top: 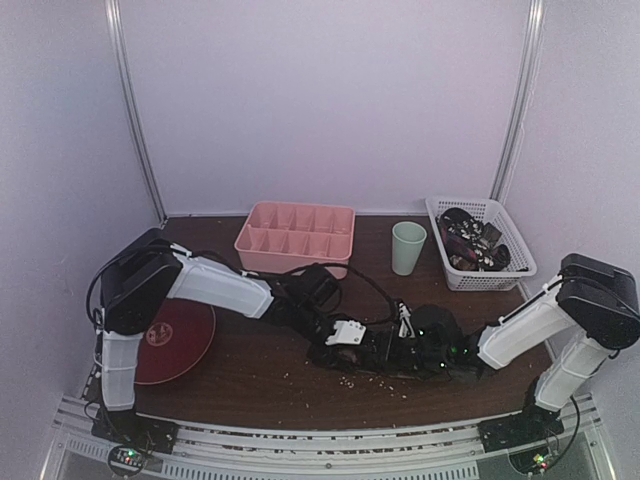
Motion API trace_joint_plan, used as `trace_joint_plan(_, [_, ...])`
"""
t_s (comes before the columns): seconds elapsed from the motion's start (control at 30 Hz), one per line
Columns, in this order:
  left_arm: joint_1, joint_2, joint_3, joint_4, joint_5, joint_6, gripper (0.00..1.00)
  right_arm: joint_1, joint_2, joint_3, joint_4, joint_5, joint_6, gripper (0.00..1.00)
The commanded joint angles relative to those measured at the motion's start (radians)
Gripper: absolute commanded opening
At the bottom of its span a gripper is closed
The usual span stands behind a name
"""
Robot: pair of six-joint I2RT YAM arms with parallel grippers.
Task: Roll the ties
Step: Roll the tie at the center of the board.
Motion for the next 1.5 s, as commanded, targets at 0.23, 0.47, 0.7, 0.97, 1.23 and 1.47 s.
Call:
trace_joint_plan(0.23, [-0.008,-0.122,-0.082,0.111,-0.124,-0.13,0.97,-0.009,0.069,-0.005,0.039,-0.008,-0.004,0.28])
trace_joint_plan(0.47, [-0.007,-0.227,-0.123,0.139,-0.265,-0.316,0.98,-0.009,0.085,0.007,0.03,-0.003,-0.008,0.28])
trace_joint_plan(0.7, [0.011,-0.353,-0.183,0.163,-0.586,-0.54,0.98,-0.01,0.078,0.017,0.002,0.007,-0.014,0.29])
trace_joint_plan(0.97, [0.097,-0.466,-0.298,0.195,-0.375,-0.727,0.85,-0.01,0.087,0.023,-0.009,0.008,-0.018,0.29])
trace_joint_plan(1.23, [0.097,-0.396,-0.342,0.193,-0.366,-0.888,0.09,-0.009,0.099,0.036,-0.011,0.0,-0.013,0.29])
trace_joint_plan(1.47, [0.096,-0.336,-0.403,0.249,-0.369,-0.976,0.0,-0.009,0.082,0.027,-0.038,0.022,-0.019,0.29])
